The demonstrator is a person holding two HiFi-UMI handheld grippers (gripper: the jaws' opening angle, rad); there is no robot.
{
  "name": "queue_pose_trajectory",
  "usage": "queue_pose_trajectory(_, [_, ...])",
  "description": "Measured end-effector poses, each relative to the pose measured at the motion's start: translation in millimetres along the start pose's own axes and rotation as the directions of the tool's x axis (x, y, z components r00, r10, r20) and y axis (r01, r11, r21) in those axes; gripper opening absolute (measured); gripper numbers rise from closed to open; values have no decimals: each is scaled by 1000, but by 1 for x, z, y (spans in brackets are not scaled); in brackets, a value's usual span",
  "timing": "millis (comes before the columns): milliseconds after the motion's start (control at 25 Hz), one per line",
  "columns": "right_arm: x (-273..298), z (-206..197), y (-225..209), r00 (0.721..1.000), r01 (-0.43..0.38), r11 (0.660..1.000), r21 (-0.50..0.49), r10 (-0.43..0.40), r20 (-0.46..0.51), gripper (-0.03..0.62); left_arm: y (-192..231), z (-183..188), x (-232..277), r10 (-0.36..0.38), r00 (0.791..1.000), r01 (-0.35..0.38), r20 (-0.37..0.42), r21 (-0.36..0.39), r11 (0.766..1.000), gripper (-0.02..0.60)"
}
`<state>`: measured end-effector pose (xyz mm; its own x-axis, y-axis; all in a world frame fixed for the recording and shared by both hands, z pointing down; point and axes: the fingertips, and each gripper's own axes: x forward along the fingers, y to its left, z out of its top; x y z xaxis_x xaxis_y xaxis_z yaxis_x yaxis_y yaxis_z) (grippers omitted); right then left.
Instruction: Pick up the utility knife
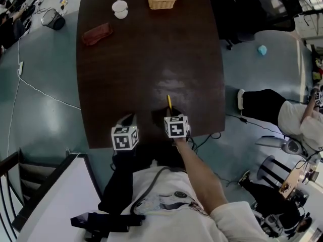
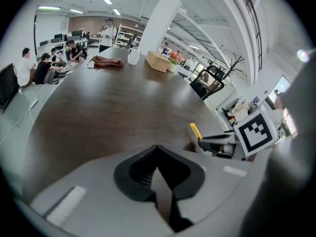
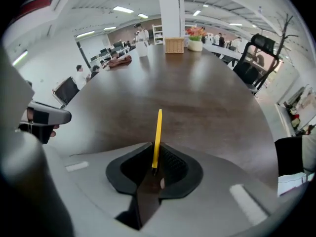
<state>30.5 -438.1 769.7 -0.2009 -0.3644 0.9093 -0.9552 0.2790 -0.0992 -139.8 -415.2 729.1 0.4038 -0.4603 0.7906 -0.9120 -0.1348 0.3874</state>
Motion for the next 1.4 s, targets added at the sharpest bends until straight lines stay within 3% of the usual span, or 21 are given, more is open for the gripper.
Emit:
queue_pose_trajectory(160, [-34, 24, -9, 988, -18, 998, 64, 8, 154, 48, -3, 25, -15, -5, 992, -1, 122, 48, 999, -2])
queue_pose_trajectory(360, [-91, 36, -15, 960, 11, 998, 67, -30, 279, 48, -15, 54, -52, -33, 969, -12, 245, 179, 984, -2])
queue_pose_trajectory(600, [-159, 33, -18, 899, 66, 994, 84, -96, 427, 48, -29, 58, -94, -45, 942, -50, 332, 272, 961, -2])
queue_pose_trajectory(880, [-252, 7, -21, 800, 94, 996, -8, -71, 596, 48, -53, 21, -148, -14, 907, -108, 421, 263, 959, -2])
queue_pose_trajectory(1040, [-300, -26, -26, 744, 62, 998, -28, -28, 667, 47, -74, -25, -177, 35, 885, -165, 463, 244, 956, -2])
queue_pose_trajectory(1200, [-351, -64, -27, 699, 27, 999, -37, 8, 715, 46, -100, -73, -209, 86, 879, -208, 470, 216, 954, -2])
queue_pose_trajectory(1400, [-399, -83, -9, 642, -11, 996, -86, 73, 763, 46, -138, -85, -263, 79, 833, -232, 548, 216, 948, -2])
